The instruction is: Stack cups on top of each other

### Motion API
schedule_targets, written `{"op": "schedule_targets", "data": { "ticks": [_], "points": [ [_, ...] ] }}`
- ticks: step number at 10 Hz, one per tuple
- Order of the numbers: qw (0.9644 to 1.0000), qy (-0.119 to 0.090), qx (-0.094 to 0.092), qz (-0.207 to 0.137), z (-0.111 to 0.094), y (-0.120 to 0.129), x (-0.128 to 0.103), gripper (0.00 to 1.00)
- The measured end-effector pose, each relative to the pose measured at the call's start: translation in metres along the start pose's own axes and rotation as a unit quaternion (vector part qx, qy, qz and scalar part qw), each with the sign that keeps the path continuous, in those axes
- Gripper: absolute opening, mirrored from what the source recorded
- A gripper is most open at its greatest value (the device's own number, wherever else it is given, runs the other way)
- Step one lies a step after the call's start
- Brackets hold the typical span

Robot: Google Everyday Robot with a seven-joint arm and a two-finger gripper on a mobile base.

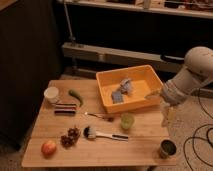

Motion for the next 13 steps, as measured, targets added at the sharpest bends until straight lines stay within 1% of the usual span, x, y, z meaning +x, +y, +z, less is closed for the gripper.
{"op": "schedule_targets", "data": {
  "ticks": [3, 4, 5, 8, 9, 11, 12, 13],
  "points": [
    [1.0000, 0.001, 0.001, 0.001, 0.000, 0.000, 0.000, 0.80],
    [1.0000, 0.004, 0.006, 0.003, -0.001, 0.003, -0.001, 0.80],
    [0.9999, 0.007, 0.008, 0.008, 0.000, 0.008, 0.002, 0.80],
    [0.9998, 0.007, 0.013, 0.011, 0.006, 0.019, 0.015, 0.80],
    [0.9998, 0.008, 0.014, 0.015, 0.010, 0.023, 0.021, 0.80],
    [0.9995, 0.005, 0.010, 0.029, 0.028, 0.031, 0.038, 0.80],
    [0.9994, 0.002, 0.008, 0.034, 0.036, 0.035, 0.045, 0.80],
    [0.9992, -0.003, 0.010, 0.038, 0.039, 0.040, 0.050, 0.80]
  ]
}}
